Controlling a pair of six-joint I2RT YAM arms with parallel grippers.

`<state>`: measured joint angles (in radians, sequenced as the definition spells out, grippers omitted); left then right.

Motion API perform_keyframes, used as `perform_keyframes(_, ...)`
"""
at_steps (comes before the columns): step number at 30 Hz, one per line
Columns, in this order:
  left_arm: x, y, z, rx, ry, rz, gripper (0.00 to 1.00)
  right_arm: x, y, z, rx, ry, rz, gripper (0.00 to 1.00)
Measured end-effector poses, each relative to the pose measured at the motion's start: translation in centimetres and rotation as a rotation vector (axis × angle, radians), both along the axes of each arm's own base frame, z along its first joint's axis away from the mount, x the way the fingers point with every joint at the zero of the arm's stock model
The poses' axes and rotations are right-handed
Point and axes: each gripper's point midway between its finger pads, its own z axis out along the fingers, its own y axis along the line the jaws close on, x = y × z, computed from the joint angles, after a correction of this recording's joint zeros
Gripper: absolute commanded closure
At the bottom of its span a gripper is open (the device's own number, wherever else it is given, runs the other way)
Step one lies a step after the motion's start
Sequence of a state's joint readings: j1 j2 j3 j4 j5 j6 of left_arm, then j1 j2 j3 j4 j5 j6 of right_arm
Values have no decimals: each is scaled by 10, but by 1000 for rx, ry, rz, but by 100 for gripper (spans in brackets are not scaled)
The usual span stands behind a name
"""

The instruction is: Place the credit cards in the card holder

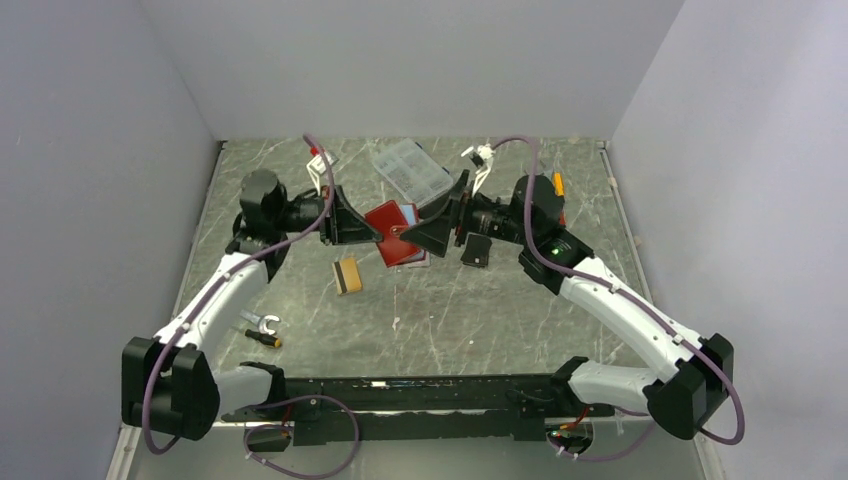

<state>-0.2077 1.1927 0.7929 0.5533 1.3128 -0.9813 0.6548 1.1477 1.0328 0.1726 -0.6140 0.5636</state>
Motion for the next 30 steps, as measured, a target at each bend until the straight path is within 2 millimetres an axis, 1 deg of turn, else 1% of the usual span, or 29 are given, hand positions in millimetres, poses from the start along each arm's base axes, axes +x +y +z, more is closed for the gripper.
perform_keyframes(3,8,-6,7,71,-56,23,100,-2,2,-23,-67,42,30,0)
perform_keyframes(5,4,-8,12,99,-113,12,100,-3,3,-38,-109,76,44,0)
perform_keyframes(8,-5,-9,6,142,-143,3,100,-5,2,-50,-145,113,52,1)
perform_keyframes(12,-10,-9,-13,213,-132,4,100,-9,-1,-45,-137,103,52,3)
perform_keyframes(15,-19,-10,-31,285,-110,-4,99,-13,-2,-38,-124,89,64,10)
perform_keyframes(17,-24,-10,-36,319,-103,-13,99,-15,-1,-37,-118,95,81,13)
perform_keyframes(20,-25,-10,-35,351,-128,-10,99,-16,3,-40,-115,120,103,14)
perform_keyframes(23,-21,-10,-28,361,-160,8,100,-13,5,-49,-130,150,102,13)
perform_keyframes(28,-16,-9,-27,377,-193,29,100,-10,-1,-60,-176,183,56,12)
perform_keyframes(30,-15,-8,-29,385,-204,33,100,-11,-5,-61,-179,179,32,16)
